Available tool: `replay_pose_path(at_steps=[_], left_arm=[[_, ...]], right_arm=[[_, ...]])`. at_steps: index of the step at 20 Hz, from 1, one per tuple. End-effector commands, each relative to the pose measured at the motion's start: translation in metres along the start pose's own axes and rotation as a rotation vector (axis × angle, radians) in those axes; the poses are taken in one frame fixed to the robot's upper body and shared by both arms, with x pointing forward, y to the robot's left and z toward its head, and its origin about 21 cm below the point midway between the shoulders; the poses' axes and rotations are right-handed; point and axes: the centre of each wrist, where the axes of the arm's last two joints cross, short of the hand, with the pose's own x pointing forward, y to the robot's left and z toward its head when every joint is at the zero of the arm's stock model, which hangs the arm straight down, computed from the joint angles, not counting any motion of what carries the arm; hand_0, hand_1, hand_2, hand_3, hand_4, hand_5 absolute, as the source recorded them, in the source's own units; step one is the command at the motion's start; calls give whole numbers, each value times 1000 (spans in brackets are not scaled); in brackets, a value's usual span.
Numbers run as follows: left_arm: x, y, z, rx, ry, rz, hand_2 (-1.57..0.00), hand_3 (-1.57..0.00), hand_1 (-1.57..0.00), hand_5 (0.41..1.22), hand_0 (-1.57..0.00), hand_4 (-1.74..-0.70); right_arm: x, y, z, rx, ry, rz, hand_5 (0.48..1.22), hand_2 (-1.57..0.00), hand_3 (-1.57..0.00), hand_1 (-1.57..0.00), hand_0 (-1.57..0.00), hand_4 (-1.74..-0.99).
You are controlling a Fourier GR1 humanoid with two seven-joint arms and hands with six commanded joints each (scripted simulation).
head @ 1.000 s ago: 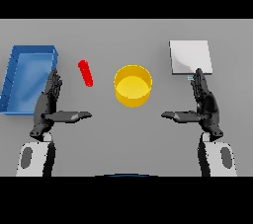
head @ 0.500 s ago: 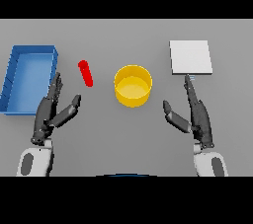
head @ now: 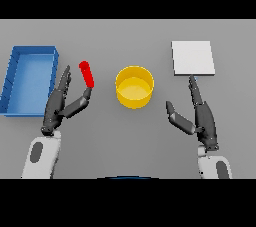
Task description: Pick up the red beaker and tilt it to pour out 1 green nut into yellow bowl. Pick up the yellow bowl and place it on the metallic measuring scale.
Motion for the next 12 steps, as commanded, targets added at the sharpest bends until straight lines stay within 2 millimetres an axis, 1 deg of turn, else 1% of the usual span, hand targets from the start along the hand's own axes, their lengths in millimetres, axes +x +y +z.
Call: replay_pose_path(at_steps=[1, 3, 4, 5, 6, 7, 8, 9, 11, 12], left_arm=[[-3, -2, -7, 4, 1, -7, 1, 1, 1, 636, 1, -1139], [-7, 0, -21, 8, 4, -14, 1, 1, 1, 638, 1, -1153], [-10, -2, -26, 11, 4, -14, 1, 1, 1, 636, 1, -1153], [-10, -4, -33, 12, 19, -18, 1, 1, 1, 632, 1, -1150], [-12, -4, -38, 10, 21, -8, 1, 1, 1, 630, 1, -1151], [-14, -4, -44, 16, 16, -7, 1, 1, 1, 629, 1, -1154], [-17, -2, -48, 13, 13, -2, 1, 1, 1, 631, 1, -1163], [-16, -5, -54, 11, 6, 2, 1, 1, 1, 635, 1, -1175], [-23, -8, -61, 14, 14, 0, 1, 1, 1, 631, 1, -1183], [-24, -13, -65, 16, 15, -8, 1, 1, 1, 631, 1, -1194]], right_arm=[[-1, -1, 0, 2, 5, -8, 653, 1, 1, 1, 1, -1171], [-2, -6, -2, 3, -1, -13, 658, 1, 1, 1, 1, -1193], [-2, -7, -3, 2, 1, -18, 661, 1, 1, 1, 1, -1204], [-4, -4, -1, 10, -7, -19, 664, 1, 1, 1, 1, -1213], [-4, -4, -3, 9, 2, -12, 667, 1, 1, 1, 1, -1222], [-4, -4, 0, 5, -7, -16, 667, 1, 1, 1, 1, -1229], [-2, -5, -2, 3, -17, -19, 666, 1, 1, 1, 1, -1230], [-3, -5, -4, 7, 5, -19, 666, 1, 1, 1, 1, -1233], [-3, -6, -2, 5, -13, -20, 670, 1, 1, 1, 1, -1245], [-4, -6, -2, -1, -12, -15, 672, 1, 1, 1, 1, -1247]])
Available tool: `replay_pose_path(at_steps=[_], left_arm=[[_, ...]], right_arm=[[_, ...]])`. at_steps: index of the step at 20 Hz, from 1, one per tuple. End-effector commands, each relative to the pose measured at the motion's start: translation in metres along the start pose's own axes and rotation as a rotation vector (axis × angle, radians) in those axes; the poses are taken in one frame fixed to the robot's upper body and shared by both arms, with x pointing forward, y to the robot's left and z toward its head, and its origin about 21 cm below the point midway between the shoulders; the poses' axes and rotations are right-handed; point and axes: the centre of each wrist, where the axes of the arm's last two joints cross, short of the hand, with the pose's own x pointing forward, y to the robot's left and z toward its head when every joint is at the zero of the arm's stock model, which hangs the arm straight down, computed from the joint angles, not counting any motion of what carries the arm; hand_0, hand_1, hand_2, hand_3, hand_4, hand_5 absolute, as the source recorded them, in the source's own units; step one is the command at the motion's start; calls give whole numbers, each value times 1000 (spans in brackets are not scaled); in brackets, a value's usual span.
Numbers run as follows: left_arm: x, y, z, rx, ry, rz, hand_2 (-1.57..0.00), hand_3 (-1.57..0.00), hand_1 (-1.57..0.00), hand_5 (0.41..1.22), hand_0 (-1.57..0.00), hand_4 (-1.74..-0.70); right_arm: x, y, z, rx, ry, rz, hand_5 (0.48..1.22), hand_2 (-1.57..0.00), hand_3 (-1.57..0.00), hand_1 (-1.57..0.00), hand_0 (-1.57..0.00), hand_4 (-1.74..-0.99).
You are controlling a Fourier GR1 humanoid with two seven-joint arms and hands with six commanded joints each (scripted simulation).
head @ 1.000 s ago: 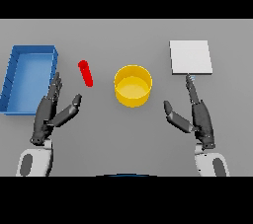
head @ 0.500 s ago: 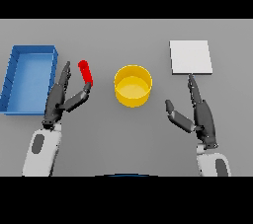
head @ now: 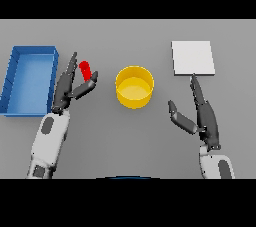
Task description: Pick up the red beaker and tilt it to pour out 1 green nut into yellow bowl. Pick up the yellow bowl and place it on the metallic measuring scale.
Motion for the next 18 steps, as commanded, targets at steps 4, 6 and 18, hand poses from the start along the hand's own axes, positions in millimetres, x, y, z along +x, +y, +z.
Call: replay_pose_path(at_steps=[4, 6, 18], left_arm=[[1, -11, -17, -8, -36, -44, 1, 1, 1, 657, 1, -1242], [2, -15, -25, -13, -33, -51, 1, 1, 1, 664, 1, -1256], [-7, -29, -40, 32, -117, -38, -1074, -891, -1077, 1036, -1060, -1569]], right_arm=[[-1, 2, 3, 7, -7, 0, 683, 1, 1, 1, 1, -1250], [5, 0, 0, 1, -7, -12, 690, 1, 1, 1, 1, -1264], [5, -2, 0, -2, -1, 11, 693, 1, 1, 1, 1, -1240]])
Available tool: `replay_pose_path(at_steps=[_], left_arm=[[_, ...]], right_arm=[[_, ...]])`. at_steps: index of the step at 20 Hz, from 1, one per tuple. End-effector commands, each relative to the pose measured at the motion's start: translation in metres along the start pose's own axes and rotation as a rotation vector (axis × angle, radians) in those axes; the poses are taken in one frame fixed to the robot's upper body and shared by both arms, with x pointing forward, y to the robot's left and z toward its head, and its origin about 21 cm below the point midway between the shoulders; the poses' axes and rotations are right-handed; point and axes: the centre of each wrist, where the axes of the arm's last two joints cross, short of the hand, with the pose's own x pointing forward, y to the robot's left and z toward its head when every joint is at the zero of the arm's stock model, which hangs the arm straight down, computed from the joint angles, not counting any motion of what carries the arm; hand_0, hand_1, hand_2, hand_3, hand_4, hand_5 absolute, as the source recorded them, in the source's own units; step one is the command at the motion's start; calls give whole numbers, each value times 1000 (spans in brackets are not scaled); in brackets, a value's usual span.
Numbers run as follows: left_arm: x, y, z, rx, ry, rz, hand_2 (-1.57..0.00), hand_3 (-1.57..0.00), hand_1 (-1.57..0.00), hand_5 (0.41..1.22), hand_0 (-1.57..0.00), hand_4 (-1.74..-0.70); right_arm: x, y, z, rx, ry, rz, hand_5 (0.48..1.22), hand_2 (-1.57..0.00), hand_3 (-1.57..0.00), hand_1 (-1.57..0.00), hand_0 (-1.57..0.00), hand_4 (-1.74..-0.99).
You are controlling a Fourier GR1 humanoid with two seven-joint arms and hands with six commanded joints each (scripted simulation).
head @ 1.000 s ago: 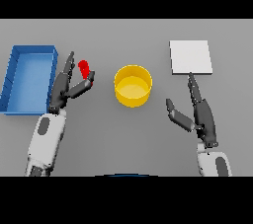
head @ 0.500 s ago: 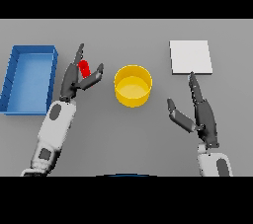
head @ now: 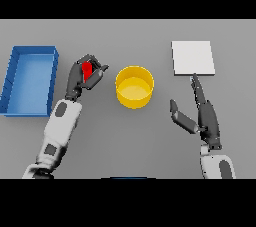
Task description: Pick up the red beaker and tilt it to pour out 1 green nut into yellow bowl. Pick up the yellow bowl and place it on the metallic measuring scale.
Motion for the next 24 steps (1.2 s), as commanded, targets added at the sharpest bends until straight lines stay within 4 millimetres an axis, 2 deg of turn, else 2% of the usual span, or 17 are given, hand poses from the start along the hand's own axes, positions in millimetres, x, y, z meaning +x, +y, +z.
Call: replay_pose_path(at_steps=[1, 2, 4, 8, 11, 13, 16, 18, 19, 21, 23, 24], left_arm=[[-1, -2, -1, 2, -7, 15, -1173, -997, -1176, 1073, -1162, -1601], [2, -4, -4, 3, 10, 15, -1253, -1111, -1255, 1103, -1244, -1572], [2, -7, -2, 12, 7, 31, -1367, -1277, -1369, 1125, -1361, -1633], [14, -1, -13, 27, -21, 16, -1488, -1451, -1488, 1127, -1485, -1697], [31, 9, -23, 15, -58, -39, -1528, -1509, -1529, 1126, -1527, -1718], [43, 15, -28, -27, -96, -122, -1544, -1532, -1544, 1130, -1543, -1726], [69, 20, -38, -135, -154, -364, -1557, -1551, -1557, 1139, -1557, -1734], [76, 20, -36, -195, -169, -463, -1560, -1555, -1560, 1132, -1559, -1735], [78, 21, -34, -214, -174, -489, -1560, -1555, -1560, 1127, -1559, -1735], [81, 23, -30, -239, -180, -523, -1560, -1555, -1560, 1128, -1559, -1735], [85, 23, -26, -278, -183, -591, -1562, -1558, -1562, 1144, -1562, -1736], [95, 23, -30, -303, -190, -654, -1564, -1561, -1564, 1149, -1564, -1737]], right_arm=[[-3, 1, 1, 3, 11, -5, 688, 1, 1, 1, 1, -1233], [-3, 2, -2, -2, 7, -7, 686, 1, 1, 1, 1, -1233], [-3, 1, -1, -2, -8, -3, 680, 1, 1, 1, 1, -1219], [-5, 2, -4, -5, -6, 18, 667, 1, 1, 1, 1, -1175], [-4, 8, -2, -3, -16, 48, 659, 1, 1, 1, 1, -1127], [-4, 5, 0, -8, -25, 60, 656, 1, 1, 1, 1, -1108], [-2, 3, 1, -3, -29, 72, 660, 1, 1, 1, 1, -1095], [-1, 1, -2, -3, -30, 64, 663, 1, 1, 1, 1, -1092], [-3, 6, -1, 2, -26, 56, 667, 1, 1, 1, 1, -1092], [-7, 1, 1, 2, -16, 75, 665, 1, 1, 1, 1, -1092], [-3, 6, 0, 0, -19, 65, 666, 1, 1, 1, 1, -1096], [-3, 6, 0, 6, -23, 57, 670, 1, 1, 1, 1, -1096]])
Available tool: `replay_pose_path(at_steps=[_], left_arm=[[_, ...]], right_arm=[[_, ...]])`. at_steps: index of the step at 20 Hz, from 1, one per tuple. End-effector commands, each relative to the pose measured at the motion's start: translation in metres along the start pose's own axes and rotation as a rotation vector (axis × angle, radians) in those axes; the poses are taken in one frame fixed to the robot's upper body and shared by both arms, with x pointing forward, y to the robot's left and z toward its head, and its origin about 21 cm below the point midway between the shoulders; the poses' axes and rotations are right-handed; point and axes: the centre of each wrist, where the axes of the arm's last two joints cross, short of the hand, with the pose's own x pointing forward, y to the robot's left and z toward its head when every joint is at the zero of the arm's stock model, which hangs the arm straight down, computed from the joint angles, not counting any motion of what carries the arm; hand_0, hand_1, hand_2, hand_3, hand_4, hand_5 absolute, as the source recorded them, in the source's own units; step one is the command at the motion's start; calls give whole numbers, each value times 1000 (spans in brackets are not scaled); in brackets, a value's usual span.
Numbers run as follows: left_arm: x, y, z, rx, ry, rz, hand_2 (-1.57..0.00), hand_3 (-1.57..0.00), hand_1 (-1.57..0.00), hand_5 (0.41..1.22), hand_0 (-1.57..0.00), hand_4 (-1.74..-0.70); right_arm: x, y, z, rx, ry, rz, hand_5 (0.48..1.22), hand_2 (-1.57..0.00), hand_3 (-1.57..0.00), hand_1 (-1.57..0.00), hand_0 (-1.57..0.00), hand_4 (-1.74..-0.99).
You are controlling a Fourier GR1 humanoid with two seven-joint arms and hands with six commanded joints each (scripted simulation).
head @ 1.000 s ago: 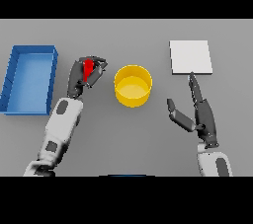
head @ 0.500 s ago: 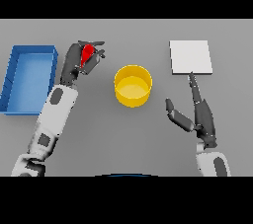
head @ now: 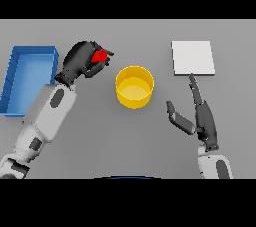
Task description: Pick up the red beaker and tilt it to pour out 1 green nut into yellow bowl. Pick up the yellow bowl and place it on the metallic measuring scale.
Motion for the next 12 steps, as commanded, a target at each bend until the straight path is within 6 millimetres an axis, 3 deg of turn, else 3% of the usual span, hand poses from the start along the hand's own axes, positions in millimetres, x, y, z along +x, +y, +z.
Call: replay_pose_path(at_steps=[1, 7, 11, 12], left_arm=[[4, 5, -4, -32, -15, -86, -1565, -1563, -1565, 1152, -1565, -1738], [42, 11, -35, -271, -115, -524, -1569, -1569, -1570, 1199, -1569, -1740], [62, 6, -50, -416, -146, -772, -1570, -1570, -1570, 1212, -1570, -1582], [66, 7, -54, -437, -138, -832, -1571, -1570, -1571, 1214, -1570, -1612]], right_arm=[[0, 0, 2, -2, -13, 0, 679, 1, 1, 1, 1, -1086], [3, -2, 0, 2, -15, 9, 689, 1, 1, 1, 1, -1068], [0, 1, 2, 14, -9, -12, 681, 1, 1, 1, 1, -1063], [2, 1, -1, 13, 3, -24, 675, 1, 1, 1, 1, -1060]])
